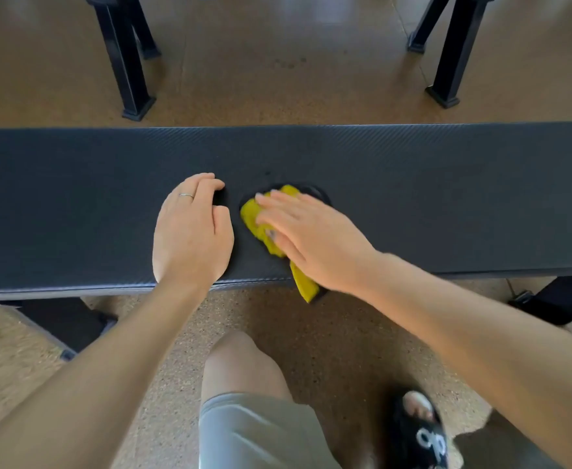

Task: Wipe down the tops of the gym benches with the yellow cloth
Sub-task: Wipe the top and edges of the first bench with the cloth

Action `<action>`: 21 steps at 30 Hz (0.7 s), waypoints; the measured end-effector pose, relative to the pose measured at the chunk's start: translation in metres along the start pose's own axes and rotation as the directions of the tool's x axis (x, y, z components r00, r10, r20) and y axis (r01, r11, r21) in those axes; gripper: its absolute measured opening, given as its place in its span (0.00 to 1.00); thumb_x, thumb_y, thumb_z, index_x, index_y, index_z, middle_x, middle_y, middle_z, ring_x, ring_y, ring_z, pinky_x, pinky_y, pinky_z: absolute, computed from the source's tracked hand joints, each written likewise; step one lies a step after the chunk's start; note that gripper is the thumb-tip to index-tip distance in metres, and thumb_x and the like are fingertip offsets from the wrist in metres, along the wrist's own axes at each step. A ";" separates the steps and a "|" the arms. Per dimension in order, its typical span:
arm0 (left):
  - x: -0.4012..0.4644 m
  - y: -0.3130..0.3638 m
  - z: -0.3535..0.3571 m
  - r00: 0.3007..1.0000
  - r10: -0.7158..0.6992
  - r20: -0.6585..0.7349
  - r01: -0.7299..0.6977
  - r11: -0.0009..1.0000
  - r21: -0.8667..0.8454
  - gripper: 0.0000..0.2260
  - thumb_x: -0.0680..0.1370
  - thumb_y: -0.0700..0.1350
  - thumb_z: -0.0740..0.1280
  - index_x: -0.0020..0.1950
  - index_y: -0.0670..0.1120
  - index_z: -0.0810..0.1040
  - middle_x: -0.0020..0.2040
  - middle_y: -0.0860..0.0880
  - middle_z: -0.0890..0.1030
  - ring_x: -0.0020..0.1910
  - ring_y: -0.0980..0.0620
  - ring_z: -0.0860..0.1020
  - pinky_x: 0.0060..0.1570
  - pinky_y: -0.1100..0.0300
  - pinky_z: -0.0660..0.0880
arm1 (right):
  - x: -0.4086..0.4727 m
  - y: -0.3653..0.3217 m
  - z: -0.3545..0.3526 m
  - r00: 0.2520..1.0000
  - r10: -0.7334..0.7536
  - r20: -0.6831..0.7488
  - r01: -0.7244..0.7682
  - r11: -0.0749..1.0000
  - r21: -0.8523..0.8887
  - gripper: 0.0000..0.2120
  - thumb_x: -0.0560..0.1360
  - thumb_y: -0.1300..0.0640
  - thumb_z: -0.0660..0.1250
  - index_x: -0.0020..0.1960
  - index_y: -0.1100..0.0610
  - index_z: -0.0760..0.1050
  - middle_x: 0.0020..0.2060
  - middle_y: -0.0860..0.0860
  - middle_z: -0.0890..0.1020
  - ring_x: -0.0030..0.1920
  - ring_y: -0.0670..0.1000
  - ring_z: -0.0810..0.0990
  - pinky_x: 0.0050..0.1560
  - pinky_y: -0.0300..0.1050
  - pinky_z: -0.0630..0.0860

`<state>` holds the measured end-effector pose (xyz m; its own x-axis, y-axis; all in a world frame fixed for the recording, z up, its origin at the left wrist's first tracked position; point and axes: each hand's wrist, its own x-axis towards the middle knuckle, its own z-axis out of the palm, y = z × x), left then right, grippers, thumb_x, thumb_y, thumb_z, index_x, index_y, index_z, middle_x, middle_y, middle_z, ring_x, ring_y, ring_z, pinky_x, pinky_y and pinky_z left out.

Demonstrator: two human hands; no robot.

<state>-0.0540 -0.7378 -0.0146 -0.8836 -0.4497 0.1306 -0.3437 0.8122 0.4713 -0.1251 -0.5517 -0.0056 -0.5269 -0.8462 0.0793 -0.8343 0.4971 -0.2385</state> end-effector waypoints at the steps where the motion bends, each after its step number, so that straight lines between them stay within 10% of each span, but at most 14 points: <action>1: 0.000 0.001 -0.001 1.000 -0.002 -0.001 0.002 1.000 -0.001 0.20 0.81 0.43 0.54 0.69 0.46 0.76 0.73 0.51 0.74 0.73 0.49 0.70 0.72 0.47 0.69 | 0.018 0.003 0.001 0.999 0.049 -0.012 -0.049 0.999 0.006 0.17 0.85 0.53 0.55 0.71 0.54 0.72 0.77 0.51 0.69 0.78 0.53 0.65 0.77 0.50 0.59; 10: -0.003 0.003 -0.002 0.999 -0.029 -0.015 0.028 0.999 -0.028 0.21 0.80 0.44 0.52 0.69 0.48 0.76 0.74 0.53 0.74 0.73 0.50 0.70 0.71 0.48 0.69 | -0.024 -0.018 0.007 1.000 -0.022 -0.008 0.023 0.999 0.035 0.18 0.85 0.52 0.52 0.67 0.55 0.75 0.74 0.53 0.73 0.75 0.55 0.68 0.79 0.48 0.56; 21: -0.002 0.004 0.002 0.998 -0.044 -0.051 0.044 0.999 -0.012 0.22 0.78 0.46 0.51 0.67 0.50 0.76 0.73 0.55 0.74 0.72 0.51 0.70 0.68 0.52 0.70 | 0.121 0.021 0.017 0.990 0.085 -0.112 -0.081 0.996 0.038 0.15 0.84 0.57 0.58 0.68 0.60 0.73 0.68 0.56 0.78 0.70 0.58 0.72 0.69 0.51 0.64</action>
<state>-0.0543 -0.7328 -0.0144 -0.8502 -0.5034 0.1540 -0.3780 0.7873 0.4871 -0.2034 -0.6474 -0.0172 -0.6110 -0.7738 0.1670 -0.7818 0.5566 -0.2811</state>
